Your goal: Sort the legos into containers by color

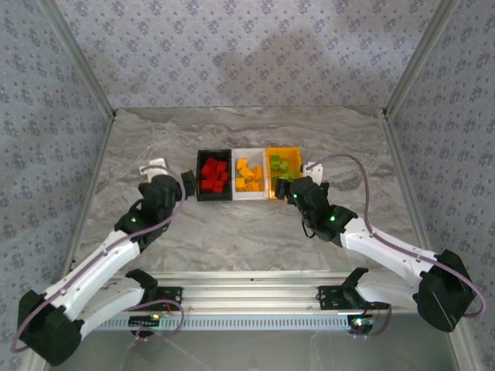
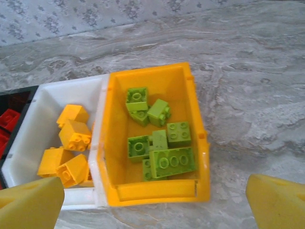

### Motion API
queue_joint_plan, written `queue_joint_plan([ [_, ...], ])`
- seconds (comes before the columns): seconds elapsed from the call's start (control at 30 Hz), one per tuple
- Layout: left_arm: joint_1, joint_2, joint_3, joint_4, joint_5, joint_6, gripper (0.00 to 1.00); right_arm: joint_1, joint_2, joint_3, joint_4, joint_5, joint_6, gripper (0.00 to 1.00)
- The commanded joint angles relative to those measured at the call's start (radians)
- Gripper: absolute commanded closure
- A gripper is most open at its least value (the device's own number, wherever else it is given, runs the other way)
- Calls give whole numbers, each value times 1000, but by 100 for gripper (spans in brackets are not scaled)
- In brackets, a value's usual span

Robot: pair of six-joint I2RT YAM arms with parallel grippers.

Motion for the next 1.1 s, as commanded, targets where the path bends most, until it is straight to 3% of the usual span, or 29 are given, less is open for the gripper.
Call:
queue_joint_plan([
  [0.0,171,105,44,188,-36,202,0,-33,-48,-1,2,-12,19,0],
  [0.07,282,200,74,185,-14,230,0,-53,-63,-6,5,-44,3,0],
  [0.17,360,302,77,213,17,289,0,-63,-97,-43,50,-27,-19,0],
  [0.53,371,548,-153,777,65,495,0,-96,-197,-153,176,56,-57,0],
  [0.63,375,616,-171,872,94,510,0,-98,-215,-176,227,52,-139,0],
  [0.73,399,608,-154,818,162,494,0,-112,-215,-191,263,-5,-259,0],
  [0.9,492,606,-139,766,394,455,0,-182,-206,-227,309,-60,-326,0],
  [0.97,515,607,-205,881,472,451,0,-210,-222,-246,329,-71,-335,1],
  [1.0,511,658,-274,1083,500,478,0,-221,-230,-253,340,-75,-347,0],
  [1.03,483,651,-289,1101,444,495,0,-234,-241,-260,347,-71,-351,0],
  [1.07,483,614,-252,948,423,470,0,-248,-249,-267,350,-77,-356,0],
])
